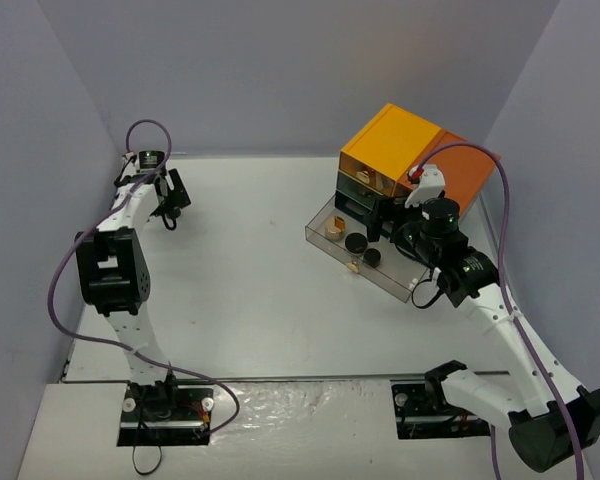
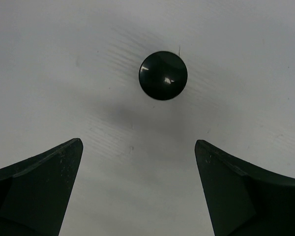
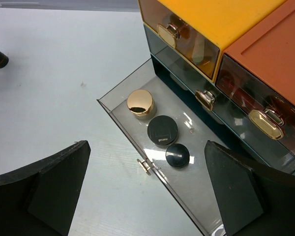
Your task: Organize the makeup
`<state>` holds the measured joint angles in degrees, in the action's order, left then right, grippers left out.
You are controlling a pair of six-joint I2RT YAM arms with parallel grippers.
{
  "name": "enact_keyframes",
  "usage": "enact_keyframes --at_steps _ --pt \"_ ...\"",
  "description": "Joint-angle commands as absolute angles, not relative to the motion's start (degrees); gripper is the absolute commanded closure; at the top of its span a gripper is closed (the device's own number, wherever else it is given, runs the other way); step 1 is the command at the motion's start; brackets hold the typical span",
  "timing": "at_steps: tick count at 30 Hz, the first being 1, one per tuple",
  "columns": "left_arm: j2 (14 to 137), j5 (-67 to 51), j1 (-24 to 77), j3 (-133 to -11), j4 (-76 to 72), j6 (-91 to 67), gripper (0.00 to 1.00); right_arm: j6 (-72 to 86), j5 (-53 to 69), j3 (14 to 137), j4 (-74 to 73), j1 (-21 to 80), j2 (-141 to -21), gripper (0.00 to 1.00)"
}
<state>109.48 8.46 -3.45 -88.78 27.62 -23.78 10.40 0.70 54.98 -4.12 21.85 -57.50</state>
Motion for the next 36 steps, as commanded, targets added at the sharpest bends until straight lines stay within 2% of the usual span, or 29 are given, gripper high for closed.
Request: enact_keyframes --at_steps 1,6,14,17,21,24,30,36 --pt "115.92 5.9 -4.79 -100.05 28.79 -21.84 0.03 7.32 3.74 56.05 -3.54 21.97 -56.91 0.0" --pt "125.18 4.39 -5.17 -109.52 31.3 -20.13 0.04 7.03 5.45 55.38 -4.21 22.06 -57.23 0.0" --pt "133.26 2.38 -6.35 -116.51 34.52 -21.22 0.18 6.71 3.92 54.76 -5.12 21.97 -56.46 0.0" --pt "134.26 1.93 -6.42 -116.67 35.02 -21.36 0.38 6.63 3.73 54.77 -5.29 21.97 -56.39 0.0" --pt "132.5 1.6 -6.42 -113.51 33.69 -21.41 0.83 6.73 4.04 54.94 -5.4 21.97 -56.98 0.0" --pt "127.7 1.13 -6.04 -108.25 31.75 -21.08 1.0 6.77 4.41 55.3 -5.37 22.06 -57.79 0.0" --pt "114.06 0.04 -2.17 -93.29 27.71 -21.42 1.0 6.95 5.29 56.08 -5.17 22.06 -60.08 0.0" --pt "102.14 1.92 12.68 -79.35 25.36 -23.99 1.0 7.81 6.73 55.66 -4.4 22.06 -61.27 0.0"
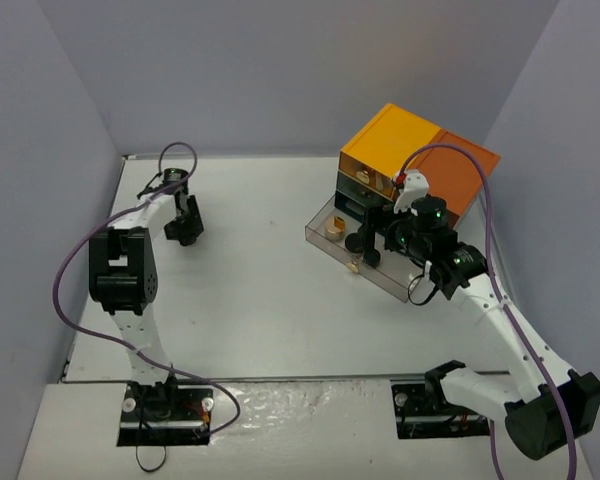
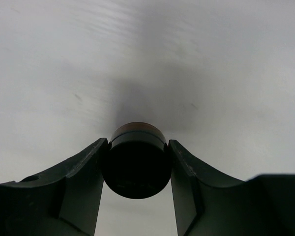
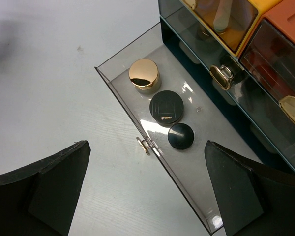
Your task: Organize the makeup
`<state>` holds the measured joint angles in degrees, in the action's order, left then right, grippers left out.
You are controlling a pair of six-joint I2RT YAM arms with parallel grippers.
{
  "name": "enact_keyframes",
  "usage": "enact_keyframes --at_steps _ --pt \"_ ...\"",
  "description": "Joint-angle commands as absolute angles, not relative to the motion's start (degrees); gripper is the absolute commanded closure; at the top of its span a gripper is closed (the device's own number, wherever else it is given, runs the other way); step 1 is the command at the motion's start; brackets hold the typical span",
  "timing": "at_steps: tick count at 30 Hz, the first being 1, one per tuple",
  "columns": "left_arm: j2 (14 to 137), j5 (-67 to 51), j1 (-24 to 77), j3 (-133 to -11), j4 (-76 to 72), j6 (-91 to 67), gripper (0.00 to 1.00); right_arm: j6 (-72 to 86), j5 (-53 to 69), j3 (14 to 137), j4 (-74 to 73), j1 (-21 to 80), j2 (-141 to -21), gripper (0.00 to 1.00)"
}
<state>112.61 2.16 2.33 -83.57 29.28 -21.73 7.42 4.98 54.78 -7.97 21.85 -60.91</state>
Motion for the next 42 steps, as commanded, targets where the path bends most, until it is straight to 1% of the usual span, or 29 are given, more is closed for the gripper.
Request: enact_keyframes --at_steps 1,2,4,8,12,15,17,19,22,25,27,30,32,35,39,40,42 --pt "100.92 2.49 15.21 -77.67 24.6 -24.56 1.0 7.82 6.93 55.64 -4.39 22.14 -61.26 0.0" --pt "99.96 3.25 17.87 -76.36 24.13 -25.23 1.0 7.98 6.94 55.56 -4.24 22.15 -61.26 0.0" --pt "98.18 5.73 26.87 -73.37 23.18 -28.41 1.0 8.09 7.14 54.85 -4.22 22.24 -61.43 0.0" --pt "98.21 9.01 41.43 -70.93 21.79 -31.56 1.0 8.26 7.82 54.58 -4.22 22.51 -61.43 0.0" --pt "101.14 11.68 48.73 -70.75 20.66 -33.21 1.0 8.0 7.73 53.97 -4.22 23.37 -61.17 0.0" --pt "102.59 12.69 51.69 -69.52 17.44 -34.14 1.0 7.82 7.51 53.65 -4.24 23.99 -61.24 0.0" --pt "103.49 12.52 52.65 -68.46 15.54 -34.71 0.94 7.82 7.35 53.41 -4.24 24.6 -61.17 0.0" --pt "104.32 12.66 53.21 -67.9 14.97 -35.13 0.85 7.82 7.08 53.13 -4.31 25.22 -61.17 0.0" --pt "105.26 12.75 53.51 -66.88 14.38 -35.64 0.67 7.66 6.13 52.85 -4.39 26.36 -61.17 0.0" --pt "104.89 12.74 53.53 -65.55 13.47 -36.1 0.53 7.56 5.71 52.65 -4.31 27.03 -61.08 0.0" --pt "104.02 12.99 53.53 -65.31 13.78 -36.54 0.35 7.72 6.46 52.98 -4.22 27.15 -61.25 0.0" --pt "101.09 14.16 53.53 -64.98 14.29 -36.81 0.19 7.25 6.75 53.4 -4.3 27.49 -61.59 0.0" --pt "97.92 14.88 53.53 -65.03 15.05 -36.83 0.13 6.16 7.01 54.0 -4.23 27.99 -61.77 0.0" --pt "93.49 17.68 52.99 -65.63 18.12 -36.3 0.09 4.74 7.21 54.55 -4.22 29.46 -61.97 0.0" --pt "85.54 18.54 47.56 -64.3 20.94 -35.7 0.07 3.18 6.69 54.84 -4.23 33.47 -63.76 0.0" --pt "85.35 18.54 47.38 -64.25 21.0 -35.45 0.07 3.16 6.76 54.84 -4.22 33.57 -64.19 0.0" --pt "80.62 18.62 42.01 -62.81 22.73 -33.99 0.07 2.67 7.57 55.03 -3.7 35.97 -66.16 0.0"
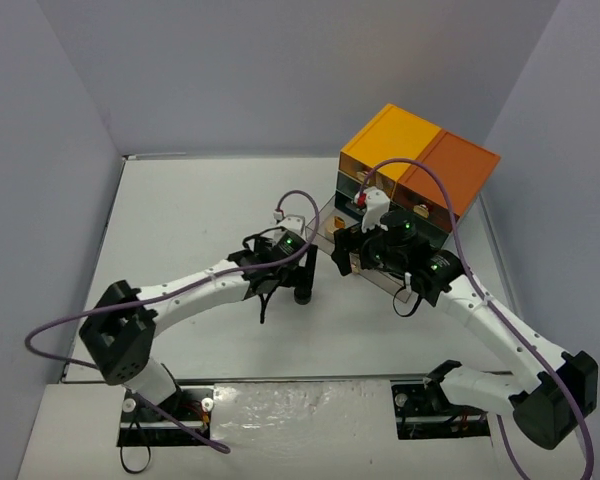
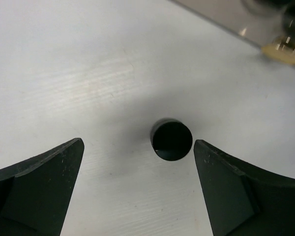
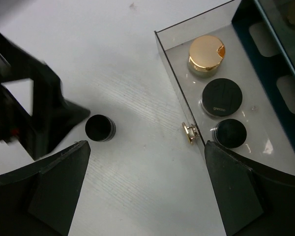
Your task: Organize the makeup
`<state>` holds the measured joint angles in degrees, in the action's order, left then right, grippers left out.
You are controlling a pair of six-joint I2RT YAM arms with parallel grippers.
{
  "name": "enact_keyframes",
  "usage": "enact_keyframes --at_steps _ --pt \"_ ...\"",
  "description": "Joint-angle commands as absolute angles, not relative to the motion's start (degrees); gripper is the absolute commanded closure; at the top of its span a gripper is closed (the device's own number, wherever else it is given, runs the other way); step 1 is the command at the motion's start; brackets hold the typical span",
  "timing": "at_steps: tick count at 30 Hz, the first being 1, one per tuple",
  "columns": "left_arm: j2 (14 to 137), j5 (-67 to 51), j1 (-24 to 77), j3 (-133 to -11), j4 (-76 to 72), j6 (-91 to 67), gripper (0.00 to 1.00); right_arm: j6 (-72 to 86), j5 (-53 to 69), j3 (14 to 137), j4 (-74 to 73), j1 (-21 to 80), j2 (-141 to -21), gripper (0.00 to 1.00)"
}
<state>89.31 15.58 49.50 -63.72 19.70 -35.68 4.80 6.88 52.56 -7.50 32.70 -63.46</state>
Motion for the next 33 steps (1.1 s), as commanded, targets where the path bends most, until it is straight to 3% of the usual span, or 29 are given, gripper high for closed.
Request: enact_keyframes --at_steps 1,16,33 --pt "78.14 18.54 38.77 -61.96 23.82 -33.14 0.06 2.28 7.73 55.11 -3.16 37.44 -66.72 0.0" --pt "55.91 11.98 5.8 -55.21 34.66 -22.37 0.03 2.44 4.83 56.5 3.59 51.45 -90.02 0.05" --pt "56.7 10.55 3.16 -52.03 31.55 -21.27 0.03 8.69 -5.68 52.92 10.01 52.21 -99.92 0.28"
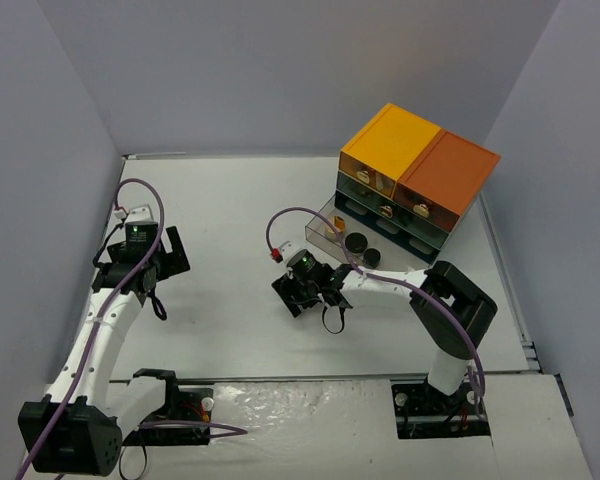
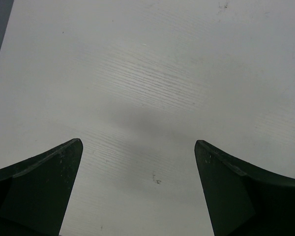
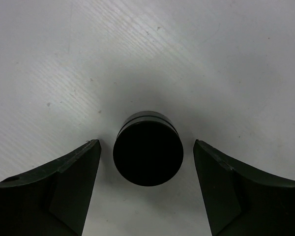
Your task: Organize the makeup
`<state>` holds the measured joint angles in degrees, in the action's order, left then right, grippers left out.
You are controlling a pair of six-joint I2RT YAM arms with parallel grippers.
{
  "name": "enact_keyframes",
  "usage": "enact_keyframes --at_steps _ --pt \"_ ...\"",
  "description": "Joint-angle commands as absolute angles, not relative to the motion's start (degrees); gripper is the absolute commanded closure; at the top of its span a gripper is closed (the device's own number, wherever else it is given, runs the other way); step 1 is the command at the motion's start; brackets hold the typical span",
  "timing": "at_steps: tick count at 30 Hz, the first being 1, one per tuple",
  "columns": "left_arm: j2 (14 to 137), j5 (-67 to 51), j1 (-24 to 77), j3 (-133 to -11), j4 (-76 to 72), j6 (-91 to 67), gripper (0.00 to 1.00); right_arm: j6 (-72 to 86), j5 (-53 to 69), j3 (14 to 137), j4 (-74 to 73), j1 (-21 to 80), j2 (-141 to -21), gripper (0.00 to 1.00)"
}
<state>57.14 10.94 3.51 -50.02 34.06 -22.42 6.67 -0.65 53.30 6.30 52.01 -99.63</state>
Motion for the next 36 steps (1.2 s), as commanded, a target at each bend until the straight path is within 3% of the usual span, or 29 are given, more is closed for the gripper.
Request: enact_keyframes --at_steps 1,6,10,12,21,26,36 --pt "56.45 10.5 3.16 -51.89 31.36 -21.27 0.03 8.89 -6.04 52.53 10.4 52.21 -99.93 0.32" --pt "56.25 10.46 3.23 -51.77 31.2 -21.36 0.03 9.74 -7.95 50.4 11.98 52.21 -98.45 0.57" --pt "56.33 10.13 3.09 -51.77 30.95 -21.36 0.03 10.65 -10.07 50.1 11.4 52.21 -95.17 0.86" --pt "56.34 9.93 3.15 -51.68 30.95 -21.36 0.03 11.74 -11.94 50.29 10.41 52.11 -91.35 0.93" --pt "56.51 8.88 3.08 -51.5 30.76 -21.36 0.03 20.82 -21.88 50.08 1.23 40.88 -77.26 1.0" --pt "56.32 8.72 3.16 -51.52 30.83 -21.34 0.03 25.1 -19.68 46.8 -1.16 27.84 -73.3 1.0" --pt "56.56 8.66 3.12 -51.64 30.45 -21.22 0.03 28.59 -11.76 40.24 2.2 15.78 -75.31 0.96"
